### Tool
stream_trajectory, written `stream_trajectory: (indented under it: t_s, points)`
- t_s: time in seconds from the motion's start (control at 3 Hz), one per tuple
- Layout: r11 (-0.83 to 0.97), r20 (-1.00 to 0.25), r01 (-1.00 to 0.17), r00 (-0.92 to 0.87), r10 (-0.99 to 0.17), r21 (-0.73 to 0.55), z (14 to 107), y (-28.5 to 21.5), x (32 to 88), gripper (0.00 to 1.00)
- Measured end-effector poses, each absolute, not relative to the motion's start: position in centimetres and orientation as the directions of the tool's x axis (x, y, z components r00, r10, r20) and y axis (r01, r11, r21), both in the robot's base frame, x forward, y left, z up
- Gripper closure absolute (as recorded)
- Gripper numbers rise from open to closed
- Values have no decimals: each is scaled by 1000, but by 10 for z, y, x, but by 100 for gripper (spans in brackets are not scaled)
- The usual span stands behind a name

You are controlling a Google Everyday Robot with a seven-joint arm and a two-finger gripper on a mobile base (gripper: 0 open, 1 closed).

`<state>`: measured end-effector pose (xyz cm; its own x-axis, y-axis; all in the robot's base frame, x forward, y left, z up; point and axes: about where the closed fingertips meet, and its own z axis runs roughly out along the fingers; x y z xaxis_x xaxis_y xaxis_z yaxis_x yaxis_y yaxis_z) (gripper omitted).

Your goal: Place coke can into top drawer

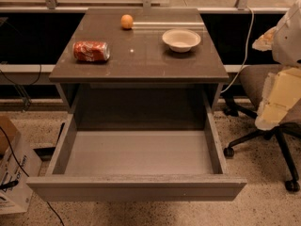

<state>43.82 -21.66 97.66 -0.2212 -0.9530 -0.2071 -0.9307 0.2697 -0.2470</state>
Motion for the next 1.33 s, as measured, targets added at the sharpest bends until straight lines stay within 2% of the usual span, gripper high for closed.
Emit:
stream_trajectory:
  t_s: [0.33, 0.67, 1.0, 1.33]
  points:
    - [270, -207, -931, -221, -953, -247, 977, -217, 438, 0]
    - [271, -210, -928, -220, -953, -257, 979, -216, 438, 19]
    - [295, -202, -918, -246, -948, -265, 980, -220, 439, 16]
    - [326, -277, -907, -252, -927, -266, 977, -198, 464, 0]
